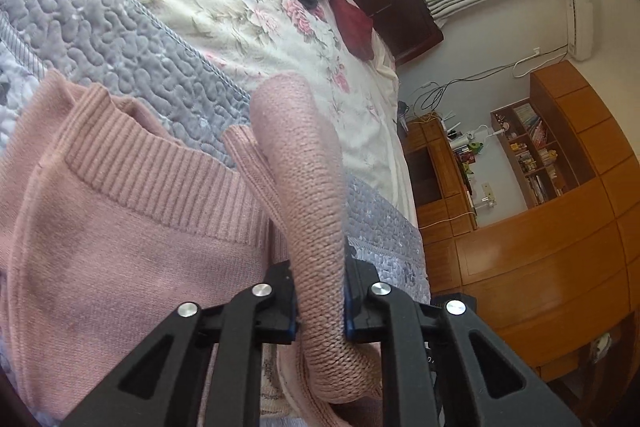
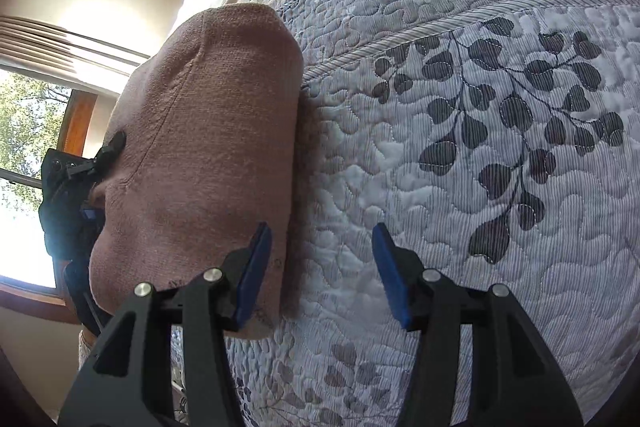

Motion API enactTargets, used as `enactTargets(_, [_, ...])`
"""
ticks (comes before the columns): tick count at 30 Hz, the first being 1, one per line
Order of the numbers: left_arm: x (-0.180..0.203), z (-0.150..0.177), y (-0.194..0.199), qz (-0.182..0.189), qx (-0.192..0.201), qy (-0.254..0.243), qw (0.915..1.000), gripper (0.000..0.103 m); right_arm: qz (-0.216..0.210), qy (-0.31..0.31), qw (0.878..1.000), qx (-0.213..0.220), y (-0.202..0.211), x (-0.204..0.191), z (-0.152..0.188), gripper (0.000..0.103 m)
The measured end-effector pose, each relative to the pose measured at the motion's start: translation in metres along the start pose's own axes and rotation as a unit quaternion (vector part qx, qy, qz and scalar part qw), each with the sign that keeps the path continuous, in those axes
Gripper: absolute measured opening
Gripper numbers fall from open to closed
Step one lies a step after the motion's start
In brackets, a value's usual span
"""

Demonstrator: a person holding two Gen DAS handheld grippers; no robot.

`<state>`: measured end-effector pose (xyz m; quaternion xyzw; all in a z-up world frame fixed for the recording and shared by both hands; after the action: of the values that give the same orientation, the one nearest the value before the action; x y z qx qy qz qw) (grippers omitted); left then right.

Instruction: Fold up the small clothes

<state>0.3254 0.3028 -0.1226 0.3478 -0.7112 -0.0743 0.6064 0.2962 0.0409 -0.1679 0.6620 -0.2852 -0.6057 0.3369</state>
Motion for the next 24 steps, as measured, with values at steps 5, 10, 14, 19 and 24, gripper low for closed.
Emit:
enactTargets(5, [-0.035, -0.020, 0.044, -0.039, 0.016, 0.010, 0.9990, 0.015, 0.000, 0.017, 1.000, -0.006, -0.013, -0.016, -0.002, 0.053])
enactTargets(10, [-0.082, -0.032, 0.074, -0.065, 0.025, 0.031, 0.9971, 0.015, 0.006, 0.043, 0.999, -0.021, -0.027, -0.036, 0.002, 0.053])
enactTargets(14, [-0.120, -0.034, 0.079, -0.086, 0.019, 0.054, 0.9947, 0.015, 0.016, 0.069, 0.997, -0.033, -0.038, -0.051, 0.010, 0.053])
enactTargets(19, [-0.161, -0.030, 0.078, -0.115, 0.019, 0.074, 0.9904, 0.015, 0.024, 0.093, 0.994, -0.051, -0.053, -0.066, 0.021, 0.053])
enactTargets(24, [-0.184, -0.023, 0.079, -0.117, 0.023, 0.093, 0.9885, 0.015, 0.019, 0.102, 0.992, -0.066, -0.070, -0.079, 0.027, 0.053])
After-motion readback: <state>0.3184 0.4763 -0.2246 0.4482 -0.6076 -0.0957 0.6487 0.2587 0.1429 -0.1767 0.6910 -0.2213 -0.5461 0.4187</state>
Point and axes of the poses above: each gripper's, at about its wrist camera, not at the fingertips, and y roughly against the way its jaws point, x to its right, z to its underside, the point moved 8 cm from there along -y, roughly the way its jaws point, and after that the axes turned 10 degrees about -x, right-handed, at the moved point
